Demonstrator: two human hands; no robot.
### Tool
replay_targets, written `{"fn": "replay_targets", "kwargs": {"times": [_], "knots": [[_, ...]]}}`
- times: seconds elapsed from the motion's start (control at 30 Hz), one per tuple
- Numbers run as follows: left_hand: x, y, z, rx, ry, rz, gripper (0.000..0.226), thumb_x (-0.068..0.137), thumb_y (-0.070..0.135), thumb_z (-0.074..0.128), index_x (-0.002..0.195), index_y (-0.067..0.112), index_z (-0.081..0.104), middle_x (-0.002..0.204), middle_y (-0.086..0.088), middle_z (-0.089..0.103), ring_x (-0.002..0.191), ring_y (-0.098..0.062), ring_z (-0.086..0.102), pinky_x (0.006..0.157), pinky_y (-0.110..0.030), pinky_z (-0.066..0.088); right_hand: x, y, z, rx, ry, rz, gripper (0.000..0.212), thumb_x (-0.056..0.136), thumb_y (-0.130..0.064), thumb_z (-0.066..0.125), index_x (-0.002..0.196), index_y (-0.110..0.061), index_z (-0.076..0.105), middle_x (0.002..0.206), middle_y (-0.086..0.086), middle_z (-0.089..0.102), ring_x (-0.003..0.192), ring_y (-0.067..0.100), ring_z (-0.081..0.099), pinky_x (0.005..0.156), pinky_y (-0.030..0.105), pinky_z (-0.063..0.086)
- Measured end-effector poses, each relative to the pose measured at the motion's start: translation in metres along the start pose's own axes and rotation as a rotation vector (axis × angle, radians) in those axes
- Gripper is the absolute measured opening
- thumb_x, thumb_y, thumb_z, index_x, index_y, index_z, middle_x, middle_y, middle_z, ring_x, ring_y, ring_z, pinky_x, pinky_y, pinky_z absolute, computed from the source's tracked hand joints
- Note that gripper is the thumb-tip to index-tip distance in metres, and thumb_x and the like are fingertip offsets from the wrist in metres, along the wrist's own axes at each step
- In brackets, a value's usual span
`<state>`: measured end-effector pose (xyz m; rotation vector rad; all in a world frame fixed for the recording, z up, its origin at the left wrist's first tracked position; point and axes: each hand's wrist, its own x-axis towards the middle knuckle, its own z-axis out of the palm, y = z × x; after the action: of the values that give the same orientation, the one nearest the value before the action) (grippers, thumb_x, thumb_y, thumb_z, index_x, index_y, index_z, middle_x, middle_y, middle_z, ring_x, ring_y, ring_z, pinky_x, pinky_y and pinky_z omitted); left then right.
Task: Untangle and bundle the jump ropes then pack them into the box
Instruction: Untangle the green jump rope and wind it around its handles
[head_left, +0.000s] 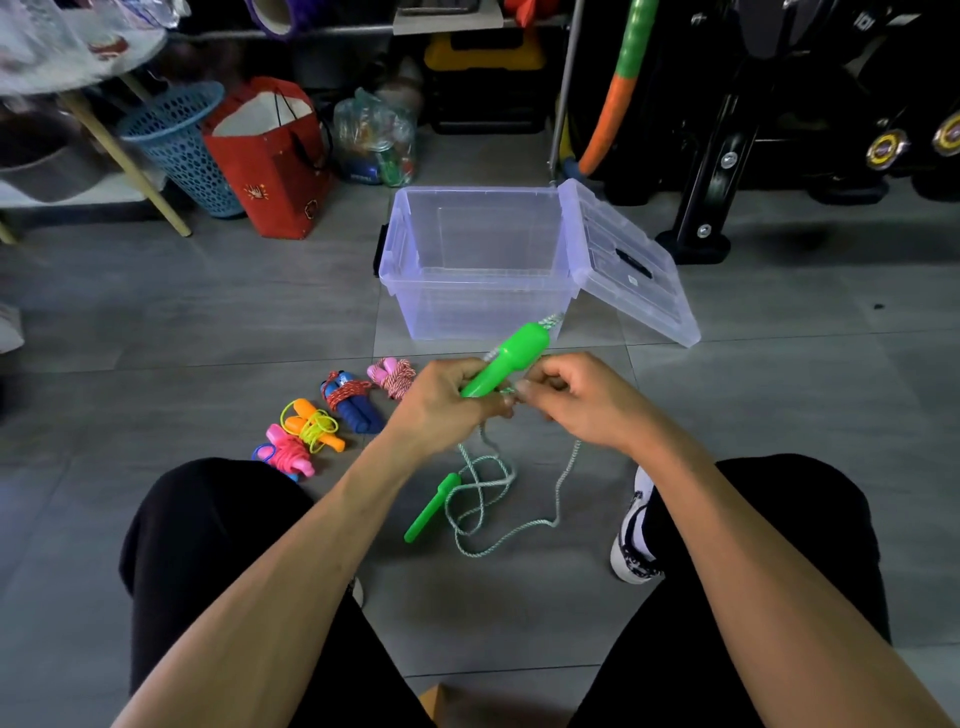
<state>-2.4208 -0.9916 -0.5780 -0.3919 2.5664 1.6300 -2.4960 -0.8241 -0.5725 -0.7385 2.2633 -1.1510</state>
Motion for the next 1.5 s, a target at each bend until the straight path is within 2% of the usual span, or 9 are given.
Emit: {"fn": "replay_targets", "kwargs": {"times": [0.2,0.4,0.57,0.73,0.87,1.13,1.3,1.4,1.5], "knots": [[0.017,-0.051,-0.028,0.216,0.378,-0.424,0.014,0.074,0.020,0.074,0.089,0.018,0.074,0.060,0.002,0.059,0.060,-0.022,0.056,0.059,-0.025,0.044,-0.008,-0.001,-0.017,0.051,0.048,0.054,0.025,0.095,-0.029,0.058,0.079,-0.011,0.064,0.058,-0.005,0.050,0.044,0.001,0.037,0.046,0.013,0.031],[0.011,-0.033,-0.015,0.135,0.217,-0.059,0.013,0.080,0.017,0.071,0.093,0.015,0.071,0.078,-0.009,0.067,0.064,-0.018,0.055,0.061,-0.032,0.049,-0.005,0.000,-0.010,0.042,0.044,0.044,0.020,0.095,-0.022,0.057,0.084,-0.009,0.067,0.059,-0.006,0.052,0.049,0.003,0.043,0.051,0.018,0.036],[-0.001,-0.014,-0.002,0.060,0.047,0.095,0.014,0.081,0.020,0.076,0.095,0.023,0.071,0.072,0.009,0.065,0.062,-0.006,0.053,0.062,-0.027,0.048,0.004,-0.004,0.007,-0.011,-0.021,0.003,0.027,0.095,-0.022,0.058,0.080,-0.001,0.064,0.061,0.002,0.055,0.052,0.006,0.048,0.057,0.027,0.038],[0.012,-0.040,-0.028,0.472,0.272,-0.135,0.017,0.076,0.025,0.070,0.093,0.029,0.072,0.077,0.003,0.069,0.076,-0.022,0.063,0.067,-0.031,0.052,-0.002,-0.001,-0.001,-0.021,-0.005,0.027,0.024,0.094,-0.027,0.060,0.076,-0.011,0.066,0.060,-0.003,0.054,0.059,0.011,0.048,0.060,0.027,0.040],[0.012,-0.057,-0.036,0.498,0.171,-0.363,0.018,0.082,0.027,0.068,0.099,0.025,0.073,0.084,-0.006,0.067,0.084,-0.028,0.063,0.071,-0.029,0.049,-0.005,0.005,-0.009,0.007,0.046,0.037,0.023,0.093,-0.029,0.062,0.078,-0.013,0.067,0.063,-0.003,0.054,0.059,0.011,0.047,0.061,0.027,0.040],[0.004,-0.013,-0.005,-0.065,-0.127,-0.079,0.014,0.085,0.010,0.073,0.089,0.022,0.068,0.077,0.008,0.070,0.061,-0.002,0.059,0.049,-0.017,0.046,0.002,0.003,0.013,-0.094,-0.001,-0.006,0.026,0.092,-0.027,0.062,0.072,-0.011,0.062,0.064,0.009,0.059,0.059,0.015,0.048,0.063,0.039,0.047],[0.019,-0.040,-0.021,0.117,0.196,-0.255,0.013,0.073,0.016,0.079,0.084,0.021,0.073,0.079,-0.006,0.072,0.067,-0.016,0.058,0.068,-0.030,0.051,-0.001,-0.002,0.003,-0.056,0.019,0.004,0.025,0.093,-0.030,0.061,0.076,-0.011,0.065,0.061,0.001,0.057,0.060,0.011,0.050,0.060,0.030,0.043],[0.019,-0.062,-0.035,0.338,0.282,-0.468,0.020,0.073,0.026,0.075,0.092,0.022,0.074,0.076,-0.002,0.065,0.069,-0.023,0.059,0.063,-0.025,0.045,-0.003,0.000,-0.005,-0.011,0.068,0.023,0.025,0.092,-0.031,0.062,0.074,-0.014,0.065,0.055,-0.010,0.049,0.051,0.006,0.041,0.052,0.022,0.035],[0.019,-0.064,-0.028,0.396,0.265,-0.362,0.018,0.078,0.025,0.070,0.095,0.020,0.071,0.090,-0.006,0.067,0.087,-0.028,0.063,0.068,-0.027,0.044,-0.004,0.001,-0.006,0.002,0.074,0.011,0.024,0.093,-0.029,0.062,0.076,-0.012,0.065,0.059,-0.006,0.052,0.054,0.008,0.043,0.053,0.022,0.036]]}}
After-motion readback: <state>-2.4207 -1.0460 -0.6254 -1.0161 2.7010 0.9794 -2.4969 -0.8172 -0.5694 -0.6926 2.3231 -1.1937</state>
